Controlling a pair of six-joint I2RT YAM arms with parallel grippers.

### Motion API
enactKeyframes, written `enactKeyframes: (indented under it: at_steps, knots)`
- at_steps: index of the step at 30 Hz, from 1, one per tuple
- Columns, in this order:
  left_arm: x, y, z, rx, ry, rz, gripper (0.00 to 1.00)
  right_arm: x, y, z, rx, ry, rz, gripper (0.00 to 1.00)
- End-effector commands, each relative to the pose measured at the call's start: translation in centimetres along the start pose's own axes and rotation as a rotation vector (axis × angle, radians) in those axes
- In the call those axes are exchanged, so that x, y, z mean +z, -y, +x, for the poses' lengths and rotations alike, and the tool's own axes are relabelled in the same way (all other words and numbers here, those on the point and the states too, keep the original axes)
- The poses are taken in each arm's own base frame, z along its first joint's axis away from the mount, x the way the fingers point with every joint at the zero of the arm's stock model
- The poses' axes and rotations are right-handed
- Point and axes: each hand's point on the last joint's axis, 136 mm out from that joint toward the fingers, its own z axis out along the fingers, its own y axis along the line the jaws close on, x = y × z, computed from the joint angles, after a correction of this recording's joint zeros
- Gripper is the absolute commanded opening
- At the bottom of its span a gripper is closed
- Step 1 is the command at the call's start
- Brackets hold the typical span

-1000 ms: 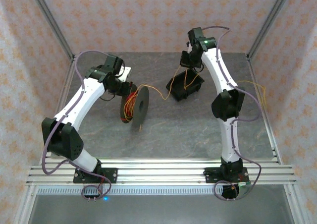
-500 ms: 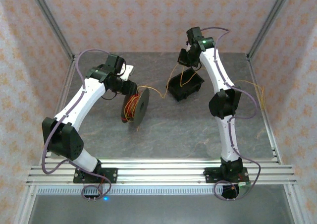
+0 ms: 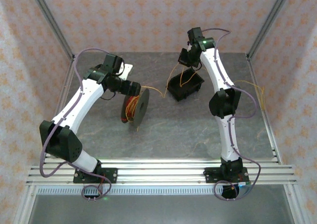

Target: Wrap the cables

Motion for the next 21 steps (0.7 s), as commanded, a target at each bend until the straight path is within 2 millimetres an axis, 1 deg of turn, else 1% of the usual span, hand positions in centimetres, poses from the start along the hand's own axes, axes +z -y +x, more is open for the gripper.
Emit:
enactKeyframes:
  at_steps: [1,4,5,8,10,13,21]
  knots:
    - [-1.6,-0.1,-0.5,0.006,0.045,-0.015,0.91,0.0,-0.4,-0.8,0.024,0.021,-0.027,0.00]
    - [-1.8,-0.9,-0.4,-0.023,0.043,-0.036,0.90,0.3,-0.4,-0.6,0.027,0.013,-0.031,0.00]
    - [-2.0,-0.8,-0.3,-0.021,0.041,-0.030,0.89,0.4,-0.3,-0.6,0.028,0.013,-0.028,0.00]
    - [-2.1,0.0,0.4,-0.006,0.023,0.020,0.90,0.5,-0.4,-0.6,0.028,0.010,-0.029,0.00]
    - [-1.8,0.5,1.2,0.008,-0.012,0.050,0.91,0.4,-0.4,-0.6,0.030,0.012,-0.034,0.00]
    - [-1.0,0.1,2.1,0.013,-0.065,0.037,0.86,0.4,-0.6,-0.7,0.034,0.015,-0.043,0.00]
    - [0.7,-0.5,1.7,0.011,-0.100,0.019,0.78,0.6,-0.7,-0.6,0.039,0.005,-0.051,0.00]
